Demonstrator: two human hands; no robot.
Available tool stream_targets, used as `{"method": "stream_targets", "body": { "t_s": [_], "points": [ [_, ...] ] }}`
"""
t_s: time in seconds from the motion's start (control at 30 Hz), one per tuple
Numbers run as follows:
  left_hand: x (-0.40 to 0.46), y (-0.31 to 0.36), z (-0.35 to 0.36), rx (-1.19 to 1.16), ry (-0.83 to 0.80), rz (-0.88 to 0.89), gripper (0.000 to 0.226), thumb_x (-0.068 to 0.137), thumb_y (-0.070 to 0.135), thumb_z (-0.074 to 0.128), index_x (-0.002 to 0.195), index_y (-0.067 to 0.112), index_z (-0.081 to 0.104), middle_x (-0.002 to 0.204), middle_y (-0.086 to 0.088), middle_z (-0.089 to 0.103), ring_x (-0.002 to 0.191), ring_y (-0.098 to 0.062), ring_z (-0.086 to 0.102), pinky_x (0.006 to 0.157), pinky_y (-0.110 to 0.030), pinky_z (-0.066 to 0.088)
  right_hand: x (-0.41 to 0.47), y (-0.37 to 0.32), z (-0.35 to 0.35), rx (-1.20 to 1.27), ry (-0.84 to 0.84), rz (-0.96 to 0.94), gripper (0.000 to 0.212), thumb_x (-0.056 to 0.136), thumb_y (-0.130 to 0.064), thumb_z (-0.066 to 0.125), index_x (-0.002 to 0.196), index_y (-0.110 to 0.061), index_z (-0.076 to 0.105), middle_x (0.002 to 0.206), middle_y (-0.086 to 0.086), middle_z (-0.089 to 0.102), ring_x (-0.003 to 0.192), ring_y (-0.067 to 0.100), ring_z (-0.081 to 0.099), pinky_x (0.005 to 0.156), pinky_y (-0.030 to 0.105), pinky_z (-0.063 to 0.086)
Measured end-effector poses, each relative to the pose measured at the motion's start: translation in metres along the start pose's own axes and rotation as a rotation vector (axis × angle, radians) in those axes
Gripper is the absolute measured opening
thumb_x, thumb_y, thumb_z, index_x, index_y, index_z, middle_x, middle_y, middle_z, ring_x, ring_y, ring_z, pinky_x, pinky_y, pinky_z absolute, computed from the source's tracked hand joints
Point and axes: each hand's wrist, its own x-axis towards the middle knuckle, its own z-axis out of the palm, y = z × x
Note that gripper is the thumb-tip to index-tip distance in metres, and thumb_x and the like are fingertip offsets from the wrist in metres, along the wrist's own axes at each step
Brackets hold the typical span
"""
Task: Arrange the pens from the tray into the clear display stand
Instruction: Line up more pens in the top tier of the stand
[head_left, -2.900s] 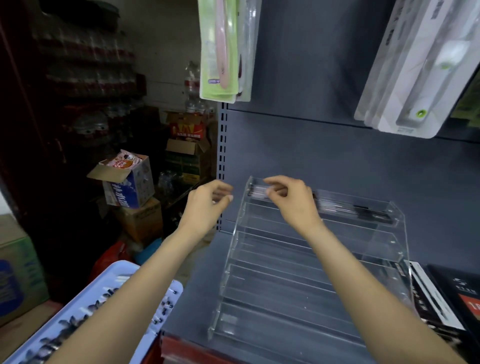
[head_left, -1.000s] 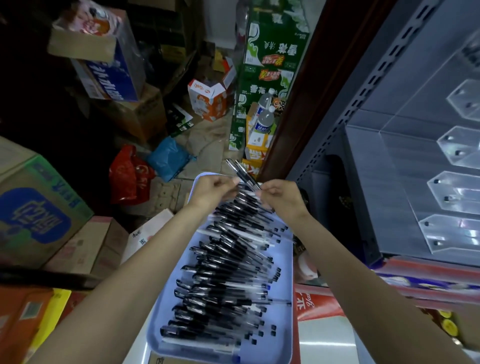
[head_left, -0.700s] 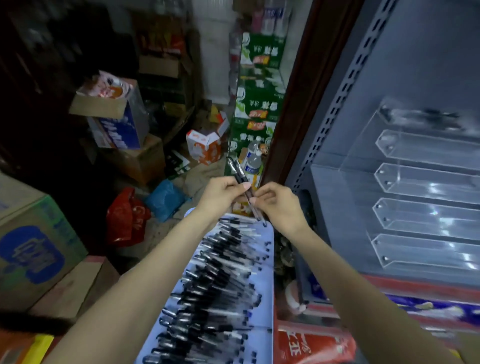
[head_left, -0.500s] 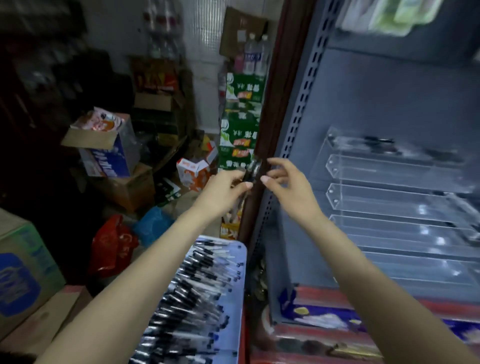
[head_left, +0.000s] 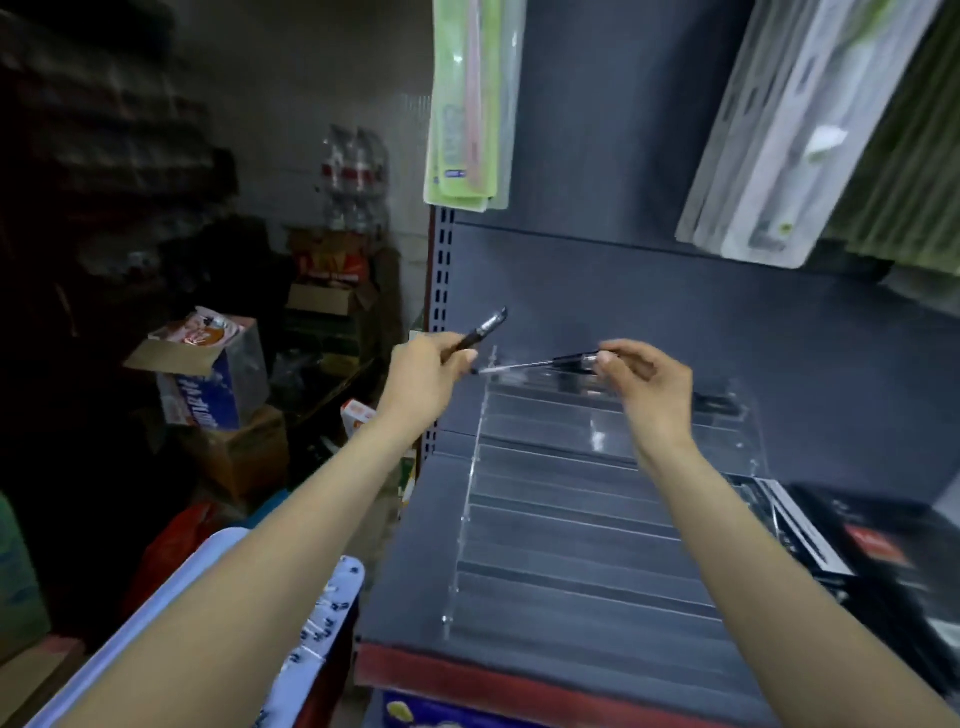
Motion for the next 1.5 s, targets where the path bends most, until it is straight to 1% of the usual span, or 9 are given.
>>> {"method": "stream_targets", "body": {
  "t_s": [0.1,0.2,0.3,0.4,0.6,1.0,1.13,1.3,1.5],
  "points": [
    [0.002,0.016,0.013,0.099,-0.07,0.021,0.019,0.098,0.017,0.045,0.102,0.011,0.063,0.061,0.003,0.044,0.059,-0.017,0.042,0.046,-0.019,0.028,0.021,0.01,-0.024,-0.034,0.101,0.03,0.022,0.085,-0.002,0.063,0.076,-0.022,0.065,0.077,-0.001,0.067,0.075,0.01,0.066,0.085,0.031,0.054],
    [0.006,0.025,0.02,0.153,-0.131,0.009,0.036,0.1,0.013,0.036,0.133,0.003,0.047,0.097,-0.011,0.063,0.075,-0.021,0.053,0.06,-0.021,0.033,0.042,0.02,-0.031,-0.121,0.152,0.069,0.018,0.084,-0.005,0.065,0.077,-0.021,0.067,0.083,0.003,0.069,0.087,0.02,0.067,0.093,0.039,0.053],
    [0.007,0.03,0.022,0.134,-0.136,0.014,0.039,0.099,0.009,0.036,0.138,0.006,0.04,0.107,-0.008,0.066,0.084,-0.014,0.054,0.069,-0.014,0.035,0.054,0.026,-0.032,-0.23,0.106,0.092,0.013,0.083,-0.006,0.066,0.083,-0.019,0.068,0.087,0.003,0.068,0.088,0.016,0.063,0.091,0.033,0.051],
    [0.013,0.029,0.024,0.089,-0.089,0.027,0.028,0.098,0.011,0.042,0.124,0.007,0.05,0.101,-0.001,0.07,0.084,-0.01,0.058,0.077,-0.017,0.039,0.058,0.027,-0.031,-0.359,-0.003,0.075,0.009,0.084,-0.006,0.064,0.09,-0.012,0.069,0.086,0.002,0.064,0.085,0.012,0.059,0.08,0.021,0.042],
    [0.019,0.029,0.029,0.086,-0.105,0.042,0.011,0.092,0.015,0.056,0.098,0.012,0.065,0.083,0.002,0.069,0.071,-0.008,0.062,0.065,-0.008,0.043,0.073,0.03,-0.033,-0.591,-0.129,0.031,0.01,0.082,-0.007,0.069,0.091,-0.007,0.073,0.085,0.002,0.066,0.082,0.011,0.058,0.076,0.014,0.037],
    [0.025,0.031,0.036,0.156,-0.177,0.072,0.024,0.091,0.01,0.057,0.112,0.015,0.066,0.087,0.008,0.062,0.085,-0.005,0.058,0.079,-0.015,0.042,0.083,0.025,-0.025,-0.713,-0.349,0.098,0.014,0.084,-0.011,0.067,0.097,-0.007,0.073,0.104,0.007,0.071,0.096,0.014,0.061,0.081,0.018,0.04],
    [0.027,0.03,0.038,0.154,-0.181,0.103,0.019,0.09,0.013,0.06,0.107,0.015,0.068,0.086,0.01,0.061,0.083,-0.005,0.058,0.08,-0.017,0.044,0.076,0.023,-0.029,-0.493,-0.262,-0.003,0.014,0.088,-0.013,0.062,0.099,-0.011,0.071,0.094,0.002,0.069,0.092,0.014,0.063,0.089,0.025,0.048],
    [0.033,0.037,0.051,0.124,-0.205,0.167,0.016,0.089,0.015,0.062,0.103,0.017,0.069,0.091,0.007,0.067,0.082,-0.002,0.059,0.069,-0.001,0.039,0.063,0.011,-0.032,-0.207,-0.425,-0.024,0.015,0.089,-0.006,0.06,0.1,-0.002,0.069,0.083,0.005,0.068,0.071,0.007,0.064,0.076,0.018,0.055],
    [0.048,0.028,0.061,0.255,-0.205,0.195,0.02,0.09,0.008,0.056,0.106,0.014,0.067,0.104,-0.001,0.067,0.097,-0.014,0.061,0.088,-0.024,0.048,0.081,0.03,-0.046,-0.283,-0.209,-0.055,0.01,0.084,-0.004,0.065,0.085,-0.011,0.072,0.073,-0.003,0.067,0.059,-0.004,0.061,0.073,0.014,0.05]
  ]
}}
